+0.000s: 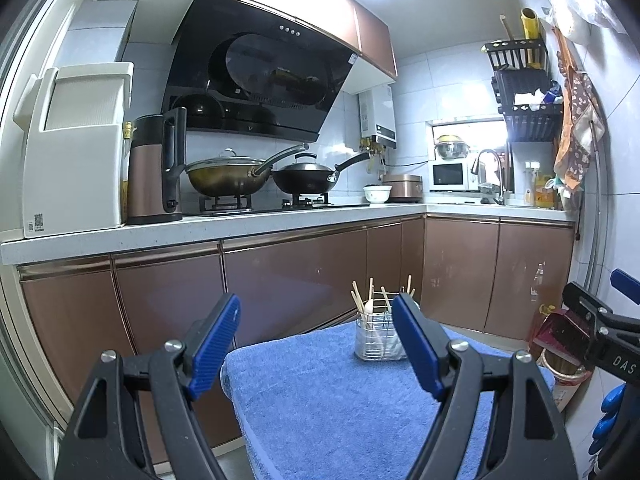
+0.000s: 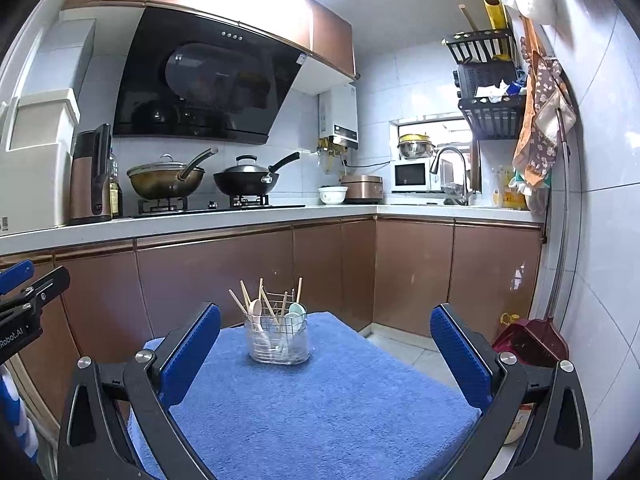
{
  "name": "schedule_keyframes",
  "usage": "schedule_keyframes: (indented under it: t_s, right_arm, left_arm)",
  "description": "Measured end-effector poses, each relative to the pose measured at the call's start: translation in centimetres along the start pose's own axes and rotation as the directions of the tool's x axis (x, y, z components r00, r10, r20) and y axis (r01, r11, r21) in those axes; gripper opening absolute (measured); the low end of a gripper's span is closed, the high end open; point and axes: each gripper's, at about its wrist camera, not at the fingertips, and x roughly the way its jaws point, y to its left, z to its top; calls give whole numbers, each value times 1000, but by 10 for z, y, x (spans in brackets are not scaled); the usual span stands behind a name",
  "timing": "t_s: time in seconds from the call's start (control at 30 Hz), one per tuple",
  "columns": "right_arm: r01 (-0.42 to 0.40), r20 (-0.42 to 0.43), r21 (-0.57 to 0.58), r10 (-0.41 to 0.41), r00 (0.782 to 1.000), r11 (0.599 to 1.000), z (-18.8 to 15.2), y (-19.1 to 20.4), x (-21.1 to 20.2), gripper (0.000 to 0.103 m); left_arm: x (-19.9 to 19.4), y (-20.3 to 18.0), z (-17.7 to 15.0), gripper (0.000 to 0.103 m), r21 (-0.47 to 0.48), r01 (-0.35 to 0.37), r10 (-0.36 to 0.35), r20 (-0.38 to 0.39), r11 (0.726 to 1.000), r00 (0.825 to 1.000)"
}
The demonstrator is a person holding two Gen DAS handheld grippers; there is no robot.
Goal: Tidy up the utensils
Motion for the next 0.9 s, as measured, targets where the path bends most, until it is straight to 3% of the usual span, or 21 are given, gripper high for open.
schedule_keyframes:
  t_s: [0.9]
  right_arm:
    - [5,21,-26,-4,1000,1000,3,7,-8,103]
  left_arm:
    - [-5,8,1,77,-10,-53,54,26,999,998]
